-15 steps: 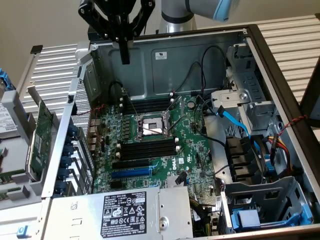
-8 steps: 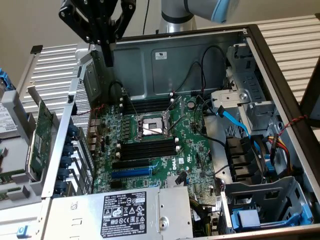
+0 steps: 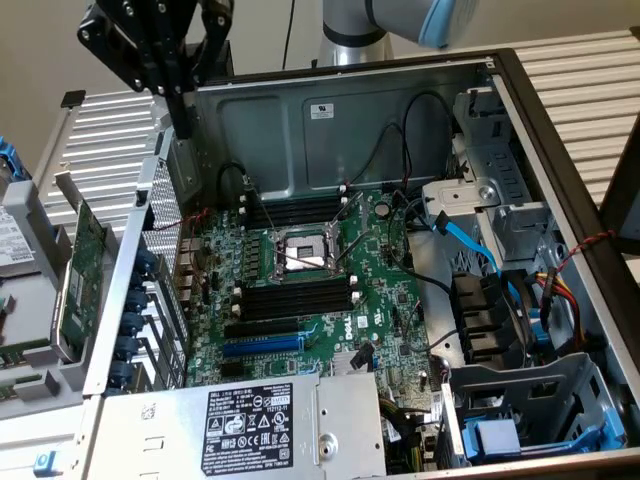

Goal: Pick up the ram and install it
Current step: 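Reach for the ram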

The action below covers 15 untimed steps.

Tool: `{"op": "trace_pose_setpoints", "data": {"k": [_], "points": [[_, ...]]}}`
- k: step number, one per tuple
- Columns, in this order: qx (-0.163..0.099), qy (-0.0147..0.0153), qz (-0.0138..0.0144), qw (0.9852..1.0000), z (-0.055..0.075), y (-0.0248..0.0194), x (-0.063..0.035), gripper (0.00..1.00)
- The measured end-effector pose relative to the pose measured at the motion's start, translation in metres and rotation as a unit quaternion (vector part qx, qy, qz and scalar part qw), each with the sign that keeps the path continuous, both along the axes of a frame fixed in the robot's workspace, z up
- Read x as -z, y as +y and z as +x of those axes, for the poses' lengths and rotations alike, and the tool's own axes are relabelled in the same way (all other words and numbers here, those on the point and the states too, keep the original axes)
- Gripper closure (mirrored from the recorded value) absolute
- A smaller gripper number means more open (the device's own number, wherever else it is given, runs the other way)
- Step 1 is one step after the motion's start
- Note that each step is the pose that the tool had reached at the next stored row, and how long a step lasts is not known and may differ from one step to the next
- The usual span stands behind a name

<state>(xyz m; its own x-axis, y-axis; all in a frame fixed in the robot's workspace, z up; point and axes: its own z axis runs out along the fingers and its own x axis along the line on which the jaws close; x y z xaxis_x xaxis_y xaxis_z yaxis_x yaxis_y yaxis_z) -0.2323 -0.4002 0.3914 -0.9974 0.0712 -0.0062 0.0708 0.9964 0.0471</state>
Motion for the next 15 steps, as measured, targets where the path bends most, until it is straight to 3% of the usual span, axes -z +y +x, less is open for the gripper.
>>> {"op": "trace_pose_setpoints", "data": {"k": [3, 5, 9, 13, 15], "points": [[0.000, 0.0080, -0.0001, 1.0000, -0.010, 0.0000, 0.0003, 0.89], [0.000, 0.0098, -0.0002, 1.0000, -0.019, 0.0000, 0.0010, 0.89], [0.000, 0.0099, -0.0018, 0.9999, -0.037, 0.0000, 0.0026, 0.89], [0.000, 0.0089, -0.0086, 0.9999, -0.050, 0.0000, 0.0040, 0.89], [0.000, 0.0079, -0.0093, 0.9999, -0.058, -0.0001, 0.0043, 0.89]]}}
